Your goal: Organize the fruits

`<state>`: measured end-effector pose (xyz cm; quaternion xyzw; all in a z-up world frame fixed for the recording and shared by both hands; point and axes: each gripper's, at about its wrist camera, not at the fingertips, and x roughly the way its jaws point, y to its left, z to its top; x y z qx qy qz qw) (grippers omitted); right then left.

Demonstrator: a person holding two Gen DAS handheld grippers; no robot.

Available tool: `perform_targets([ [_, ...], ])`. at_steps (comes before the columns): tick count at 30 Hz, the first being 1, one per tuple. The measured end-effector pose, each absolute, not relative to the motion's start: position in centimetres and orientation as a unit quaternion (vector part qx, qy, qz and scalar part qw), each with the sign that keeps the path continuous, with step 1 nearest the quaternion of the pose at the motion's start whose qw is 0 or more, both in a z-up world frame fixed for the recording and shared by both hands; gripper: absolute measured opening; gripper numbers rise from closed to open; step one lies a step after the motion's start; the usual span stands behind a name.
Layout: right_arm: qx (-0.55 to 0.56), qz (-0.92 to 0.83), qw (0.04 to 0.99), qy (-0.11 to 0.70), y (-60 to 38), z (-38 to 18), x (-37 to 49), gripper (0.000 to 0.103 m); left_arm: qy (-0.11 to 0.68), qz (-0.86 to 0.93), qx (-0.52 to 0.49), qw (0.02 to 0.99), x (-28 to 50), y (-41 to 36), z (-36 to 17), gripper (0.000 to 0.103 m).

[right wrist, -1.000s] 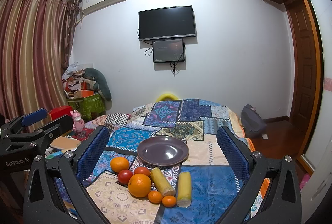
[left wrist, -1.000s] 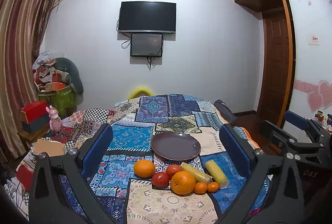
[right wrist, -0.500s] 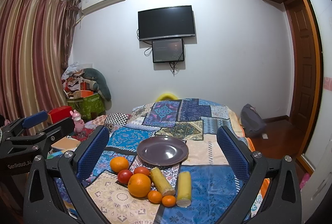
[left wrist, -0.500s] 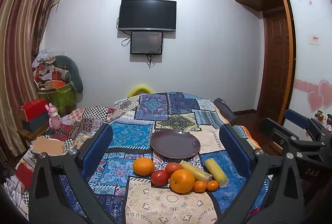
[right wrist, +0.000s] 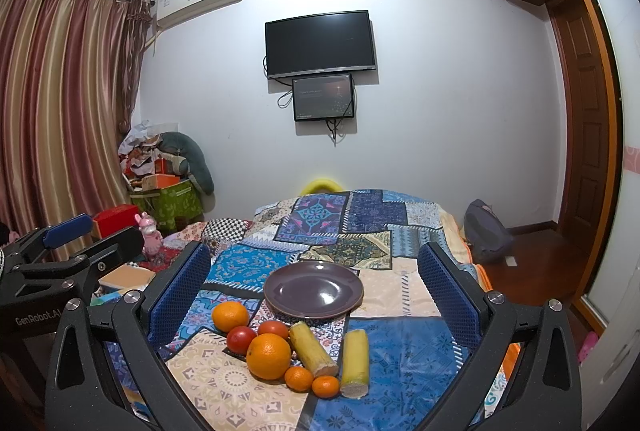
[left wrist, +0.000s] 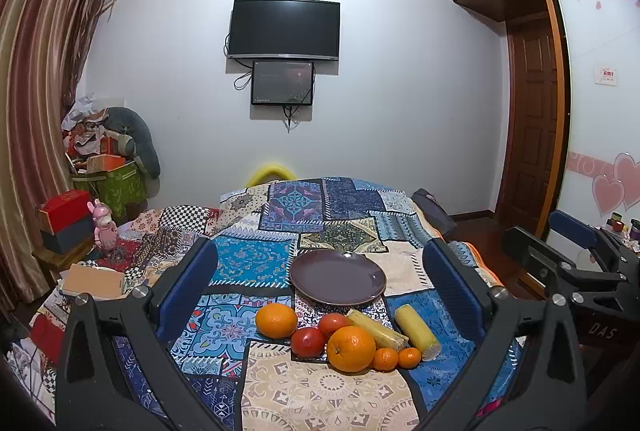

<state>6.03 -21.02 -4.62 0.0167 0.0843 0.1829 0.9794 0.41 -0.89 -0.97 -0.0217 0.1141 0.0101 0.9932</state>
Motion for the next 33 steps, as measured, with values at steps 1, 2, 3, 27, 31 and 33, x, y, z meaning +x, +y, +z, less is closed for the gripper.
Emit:
perform_targets([
  [1, 0.017, 0.183, 0.979, 0.084, -21.0, -4.6, 6.0, 0.103, 0.114, 0.010, -0.022, 0.993, 0.4, -0.8, -1.0, 0.103],
  [2, 0.017, 0.183, 0.979, 0.084, -21.0, -4.6, 6.0, 0.103, 0.114, 0.010, -0.022, 0.993, 0.4, -0.8, -1.0, 0.103],
  [3, 0.017, 0.183, 0.979, 0.084, -21.0, -4.6, 6.0, 0.103, 0.114, 0.011, -0.022, 0.993, 0.4, -0.8, -1.0, 0.103],
  [27, -0.011, 0.199, 0.961, 0.190, -20.0, -10.2, 11.7, 0.081, 0.227, -0.001, -0.011, 0.974, 7.1, 1.1, -6.5, 0.068],
  [31, -0.008, 0.192, 0.955, 0.226, -20.3, -12.0, 13.7, 0.071, 0.262, 0.013, -0.006, 0.965, 9.2, 2.1, -8.5, 0.063],
  [33, -0.009, 0.191, 0.951, 0.244, -20.4, -12.9, 14.5, 0.069, 0.278, 0.014, -0.006, 0.960, 10.1, 2.6, -9.4, 0.059],
])
